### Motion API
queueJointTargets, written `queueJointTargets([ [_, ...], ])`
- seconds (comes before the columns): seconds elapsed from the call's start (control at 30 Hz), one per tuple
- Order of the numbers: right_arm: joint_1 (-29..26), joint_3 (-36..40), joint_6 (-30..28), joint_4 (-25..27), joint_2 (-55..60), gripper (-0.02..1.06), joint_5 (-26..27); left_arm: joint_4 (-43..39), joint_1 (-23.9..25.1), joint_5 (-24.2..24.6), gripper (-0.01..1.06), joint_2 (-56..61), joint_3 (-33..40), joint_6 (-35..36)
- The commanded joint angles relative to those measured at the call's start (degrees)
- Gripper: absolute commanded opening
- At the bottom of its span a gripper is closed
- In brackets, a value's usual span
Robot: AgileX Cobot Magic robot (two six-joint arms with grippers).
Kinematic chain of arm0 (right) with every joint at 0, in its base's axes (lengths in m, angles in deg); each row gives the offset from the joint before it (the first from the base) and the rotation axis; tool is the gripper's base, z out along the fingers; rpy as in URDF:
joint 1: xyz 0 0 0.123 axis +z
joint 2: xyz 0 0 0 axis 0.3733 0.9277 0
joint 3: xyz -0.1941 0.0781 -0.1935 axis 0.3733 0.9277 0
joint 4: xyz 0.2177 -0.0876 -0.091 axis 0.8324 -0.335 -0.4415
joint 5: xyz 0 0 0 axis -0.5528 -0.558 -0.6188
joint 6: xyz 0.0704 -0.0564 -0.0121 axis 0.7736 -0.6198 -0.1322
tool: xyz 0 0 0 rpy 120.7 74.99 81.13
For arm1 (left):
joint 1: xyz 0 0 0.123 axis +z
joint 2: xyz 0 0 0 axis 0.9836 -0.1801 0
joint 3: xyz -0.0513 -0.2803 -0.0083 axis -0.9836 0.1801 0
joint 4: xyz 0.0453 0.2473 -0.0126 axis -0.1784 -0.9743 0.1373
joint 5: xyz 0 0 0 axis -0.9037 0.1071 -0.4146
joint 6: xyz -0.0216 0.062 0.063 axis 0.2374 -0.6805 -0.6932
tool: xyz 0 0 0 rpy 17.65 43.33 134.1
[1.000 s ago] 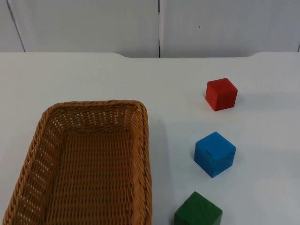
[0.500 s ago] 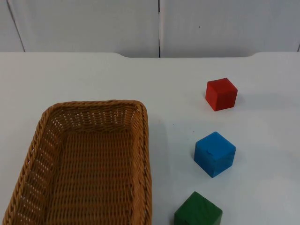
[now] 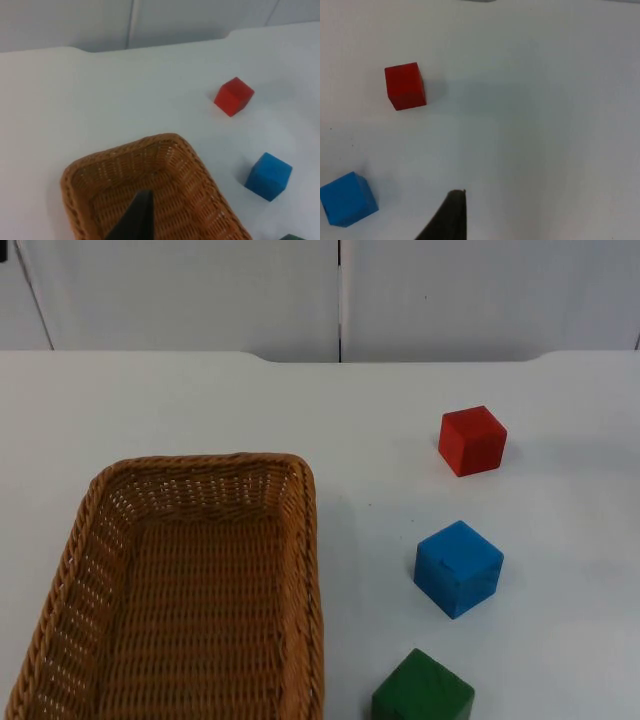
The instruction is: Pick up one cube with each hand and place exactly two cubes into the same basket, leaving the remaining cube outside.
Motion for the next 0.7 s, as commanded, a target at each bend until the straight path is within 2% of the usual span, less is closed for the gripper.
queueJointTargets([
  [0.0,0.5,-2.6,-0.7,0.3,5.2,1.05,1.3,5.8,-0.1,-0.9,1.00,-2.7,-0.5,-5.5],
  [0.27,5.3,-9.3,-1.3,-0.6,16.0,1.05,0.7,12.8,-0.1,-0.9,1.00,-8.2,-0.5,-13.3],
  [0.37,7.9,-14.0,-1.7,-0.6,21.4,1.05,0.6,16.5,-0.1,-1.2,1.00,-10.8,-0.5,-16.9],
  [0.67,10.1,-25.5,-2.0,0.0,33.1,1.05,-2.7,19.1,-0.4,-2.7,1.00,-16.7,-3.9,-17.7],
])
